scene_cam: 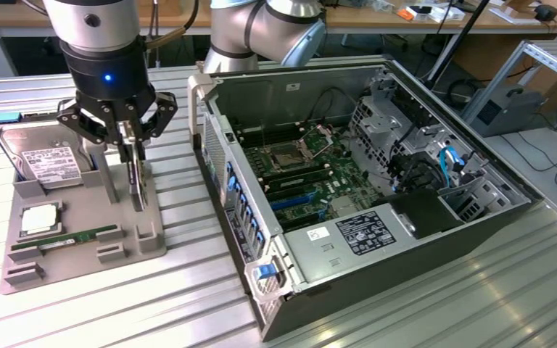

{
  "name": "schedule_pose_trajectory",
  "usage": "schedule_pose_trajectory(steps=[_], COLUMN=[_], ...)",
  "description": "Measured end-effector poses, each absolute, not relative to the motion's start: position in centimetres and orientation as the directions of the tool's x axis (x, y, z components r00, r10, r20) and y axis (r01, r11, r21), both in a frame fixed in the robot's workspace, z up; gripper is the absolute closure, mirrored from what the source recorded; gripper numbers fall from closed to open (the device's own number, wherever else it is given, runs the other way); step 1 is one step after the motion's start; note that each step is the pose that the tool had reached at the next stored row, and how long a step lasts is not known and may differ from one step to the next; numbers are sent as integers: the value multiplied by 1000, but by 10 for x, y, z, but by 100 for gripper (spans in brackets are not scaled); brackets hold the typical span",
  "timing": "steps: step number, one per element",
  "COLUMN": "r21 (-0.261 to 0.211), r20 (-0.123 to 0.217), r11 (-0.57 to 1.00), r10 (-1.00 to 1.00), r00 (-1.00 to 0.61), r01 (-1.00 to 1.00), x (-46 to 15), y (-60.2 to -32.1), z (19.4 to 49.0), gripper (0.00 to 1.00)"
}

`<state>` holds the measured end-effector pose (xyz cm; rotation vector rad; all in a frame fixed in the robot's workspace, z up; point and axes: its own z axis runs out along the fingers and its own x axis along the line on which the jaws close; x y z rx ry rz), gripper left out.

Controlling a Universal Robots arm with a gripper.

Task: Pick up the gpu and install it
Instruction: 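Pick up the gpu and move the gpu toward the slot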

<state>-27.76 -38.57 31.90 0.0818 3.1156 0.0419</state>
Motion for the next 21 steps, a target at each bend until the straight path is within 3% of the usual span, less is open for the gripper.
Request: schedule_pose_trajectory(steps=[21], r21=[28], r20=[-24], r11=[998], r10=[53], r00=[-998], r01=[52], x=[-278], y=[-386], z=[326], gripper=[73])
